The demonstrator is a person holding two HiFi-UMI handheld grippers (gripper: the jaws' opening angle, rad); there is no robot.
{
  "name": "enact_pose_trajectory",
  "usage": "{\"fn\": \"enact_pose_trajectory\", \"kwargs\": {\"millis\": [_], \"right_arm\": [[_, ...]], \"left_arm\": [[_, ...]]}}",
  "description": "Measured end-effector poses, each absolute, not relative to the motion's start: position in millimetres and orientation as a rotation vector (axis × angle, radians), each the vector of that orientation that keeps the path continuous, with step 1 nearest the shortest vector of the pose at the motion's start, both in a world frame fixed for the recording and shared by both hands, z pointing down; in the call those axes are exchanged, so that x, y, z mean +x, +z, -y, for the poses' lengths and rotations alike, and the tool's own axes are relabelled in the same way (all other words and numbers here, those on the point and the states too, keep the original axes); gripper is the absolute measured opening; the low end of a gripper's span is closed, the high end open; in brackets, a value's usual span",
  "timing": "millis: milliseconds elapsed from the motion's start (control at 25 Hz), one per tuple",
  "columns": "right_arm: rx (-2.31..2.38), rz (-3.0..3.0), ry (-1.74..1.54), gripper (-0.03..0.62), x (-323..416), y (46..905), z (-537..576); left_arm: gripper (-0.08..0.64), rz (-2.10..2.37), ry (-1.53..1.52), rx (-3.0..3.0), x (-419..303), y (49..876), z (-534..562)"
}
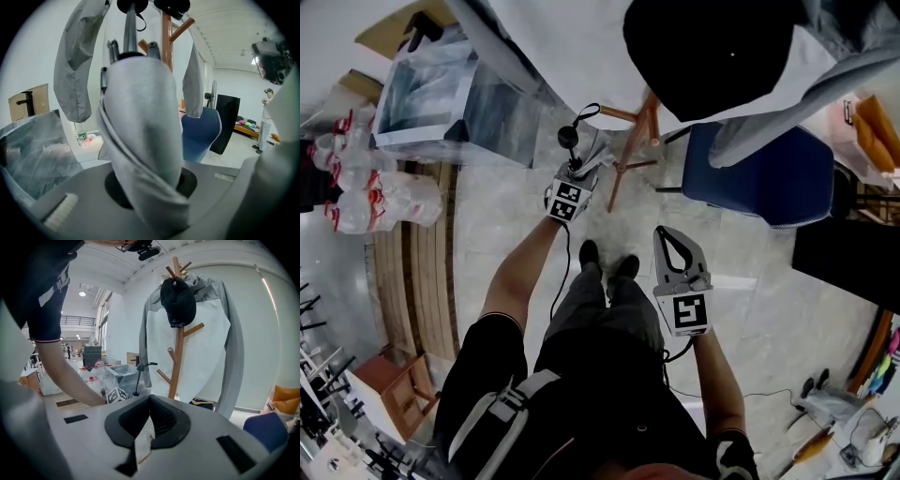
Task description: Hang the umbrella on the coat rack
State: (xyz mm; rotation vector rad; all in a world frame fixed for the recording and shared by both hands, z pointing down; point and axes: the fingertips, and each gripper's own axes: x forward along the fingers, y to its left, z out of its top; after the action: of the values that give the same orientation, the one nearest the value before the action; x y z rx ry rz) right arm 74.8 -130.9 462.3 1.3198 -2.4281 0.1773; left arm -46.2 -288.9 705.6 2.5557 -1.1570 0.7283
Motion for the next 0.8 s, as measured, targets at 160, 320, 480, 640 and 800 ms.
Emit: {"fn": "enact_pose_trajectory", "kwargs": {"millis": [160,320,480,640,800], "right_arm": [[1.313,2.42,0.192,0.003,73,468,130],[1.308,2.421,0.198,0.003,73,472,130],[1.305,2.415,0.212,0.003,71,476,131],[1.307,2.413,0.236,0.003,72,479,133],[1.305,2.413,0.249,0.003,72,483,131]], "left_arm": [[0.044,1.149,0.72,2.553,-45,713,291],[0.044,1.143,0.715,2.548,-42,719,293],[0.044,1.124,0.712,2.552,-40,725,295],[0.044,1.108,0.711,2.558,-34,729,298],[0.044,1.096,0.717,2.553,-32,735,298]]}}
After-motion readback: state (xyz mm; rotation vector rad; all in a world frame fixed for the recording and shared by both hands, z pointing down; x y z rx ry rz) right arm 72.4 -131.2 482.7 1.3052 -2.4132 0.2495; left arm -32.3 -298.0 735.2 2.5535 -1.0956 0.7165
